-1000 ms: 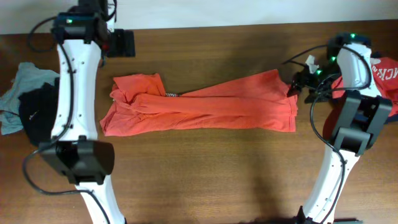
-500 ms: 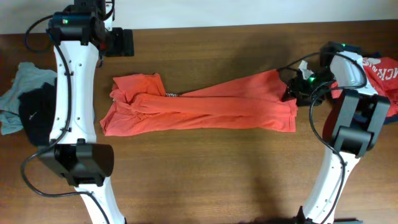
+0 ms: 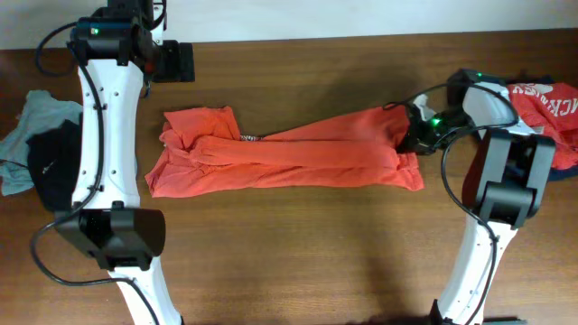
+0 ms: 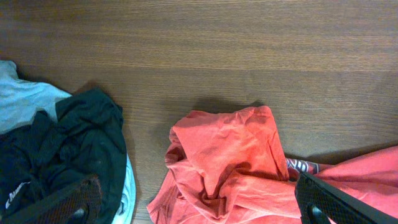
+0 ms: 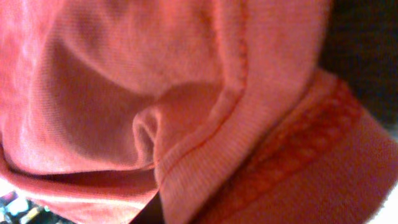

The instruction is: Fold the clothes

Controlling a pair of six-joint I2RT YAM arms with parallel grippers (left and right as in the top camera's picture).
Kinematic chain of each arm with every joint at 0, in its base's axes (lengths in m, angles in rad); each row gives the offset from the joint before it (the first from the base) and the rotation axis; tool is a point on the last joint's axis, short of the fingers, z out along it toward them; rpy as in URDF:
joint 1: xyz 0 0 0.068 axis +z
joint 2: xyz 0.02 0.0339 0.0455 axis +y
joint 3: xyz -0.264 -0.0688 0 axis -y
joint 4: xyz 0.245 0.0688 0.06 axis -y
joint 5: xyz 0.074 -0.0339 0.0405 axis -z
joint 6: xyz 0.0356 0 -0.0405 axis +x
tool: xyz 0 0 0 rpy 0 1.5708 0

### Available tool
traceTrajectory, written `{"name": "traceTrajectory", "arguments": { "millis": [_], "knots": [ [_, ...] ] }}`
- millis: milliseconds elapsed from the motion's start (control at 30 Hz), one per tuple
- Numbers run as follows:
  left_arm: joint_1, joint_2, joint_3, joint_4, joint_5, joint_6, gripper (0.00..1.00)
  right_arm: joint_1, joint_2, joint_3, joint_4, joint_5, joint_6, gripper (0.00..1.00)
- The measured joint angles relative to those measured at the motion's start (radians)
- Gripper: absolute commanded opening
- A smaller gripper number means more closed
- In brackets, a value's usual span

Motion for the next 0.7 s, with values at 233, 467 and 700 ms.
{"name": "traceTrajectory", "arguments": {
  "millis": [233,467,700],
  "knots": [
    [0.0,0.0,0.0,0.0,0.0,0.0,0.99,-0.068,0.029,0.071,-0.106,-0.003,0.006,0.04],
    [0.0,0.0,0.0,0.0,0.0,0.0,0.99,-0.217,0.037,0.322,-0.291,0.007,0.007,0.04],
    [0.0,0.0,0.0,0.0,0.0,0.0,0.99,-0.259,0.037,0.553,-0.47,0.027,0.004,0.04]
  ]
}}
